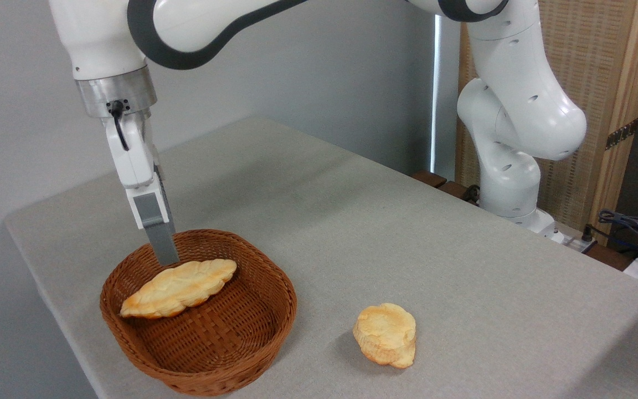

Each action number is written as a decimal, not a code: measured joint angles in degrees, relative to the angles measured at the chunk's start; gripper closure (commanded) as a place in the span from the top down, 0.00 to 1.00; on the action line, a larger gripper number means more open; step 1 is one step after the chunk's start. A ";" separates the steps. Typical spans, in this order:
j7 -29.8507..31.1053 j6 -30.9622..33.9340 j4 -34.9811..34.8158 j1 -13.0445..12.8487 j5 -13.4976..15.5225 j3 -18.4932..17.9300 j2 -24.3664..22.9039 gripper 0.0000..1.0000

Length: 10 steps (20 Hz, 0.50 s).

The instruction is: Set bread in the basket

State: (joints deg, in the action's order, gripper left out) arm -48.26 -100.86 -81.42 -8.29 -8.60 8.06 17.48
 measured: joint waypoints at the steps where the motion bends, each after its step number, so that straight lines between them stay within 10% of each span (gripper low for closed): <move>1: 0.00 0.00 0.14 0.12 0.00 -0.79 -0.43 1.00; 10: 4.13 2.93 0.40 0.58 10.34 -9.57 -5.19 1.00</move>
State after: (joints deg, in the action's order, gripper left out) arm -44.13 -97.93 -81.02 -7.70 1.74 -1.50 12.29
